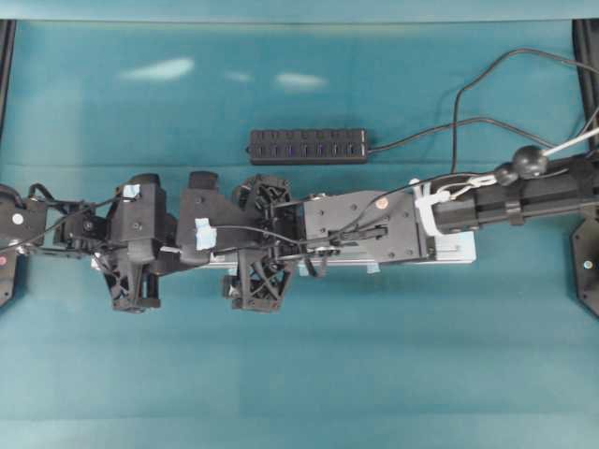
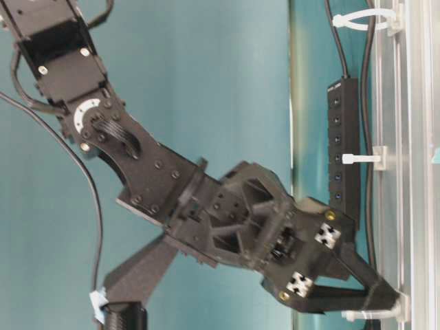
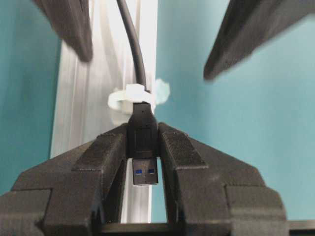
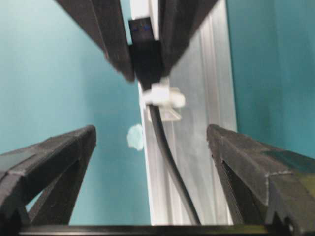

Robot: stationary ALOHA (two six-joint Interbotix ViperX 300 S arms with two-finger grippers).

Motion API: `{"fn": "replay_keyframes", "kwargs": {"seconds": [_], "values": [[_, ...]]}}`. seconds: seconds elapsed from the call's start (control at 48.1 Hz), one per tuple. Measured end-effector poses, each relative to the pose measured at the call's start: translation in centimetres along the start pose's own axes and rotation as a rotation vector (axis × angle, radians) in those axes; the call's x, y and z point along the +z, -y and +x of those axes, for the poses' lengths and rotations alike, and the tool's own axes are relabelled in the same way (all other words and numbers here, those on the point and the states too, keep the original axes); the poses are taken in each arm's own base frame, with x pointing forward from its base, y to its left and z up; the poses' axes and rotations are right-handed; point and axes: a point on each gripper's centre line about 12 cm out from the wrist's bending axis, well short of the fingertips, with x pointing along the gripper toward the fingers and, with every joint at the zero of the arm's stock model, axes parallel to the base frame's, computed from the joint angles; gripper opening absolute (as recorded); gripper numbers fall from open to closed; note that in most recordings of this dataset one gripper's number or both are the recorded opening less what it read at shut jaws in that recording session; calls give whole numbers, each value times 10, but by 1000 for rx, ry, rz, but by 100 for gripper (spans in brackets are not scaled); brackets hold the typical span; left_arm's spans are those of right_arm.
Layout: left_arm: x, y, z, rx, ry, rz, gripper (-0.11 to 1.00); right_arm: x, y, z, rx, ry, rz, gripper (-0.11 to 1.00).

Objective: Pass the USB cable through three rings with both arms.
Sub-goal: 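Open the right gripper and pull the cable leftward with the left gripper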

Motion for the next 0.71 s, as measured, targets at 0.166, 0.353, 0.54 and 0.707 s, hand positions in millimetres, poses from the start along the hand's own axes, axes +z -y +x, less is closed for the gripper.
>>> {"fn": "replay_keyframes", "kwargs": {"seconds": [0.166, 0.353, 0.54, 0.707], "values": [[-3, 0, -7, -1, 3, 1, 24, -6, 2, -7, -3, -6, 1, 82], [-6, 1, -14, -2, -3, 4, 24, -14, 6, -17, -3, 1, 5, 82], [-6, 0, -19, 0, -17, 1, 24, -20, 11, -30, -3, 25, 12, 82], [-4, 1, -24, -1, -15, 4, 24, -24, 15, -42, -2, 57, 18, 82]]}}
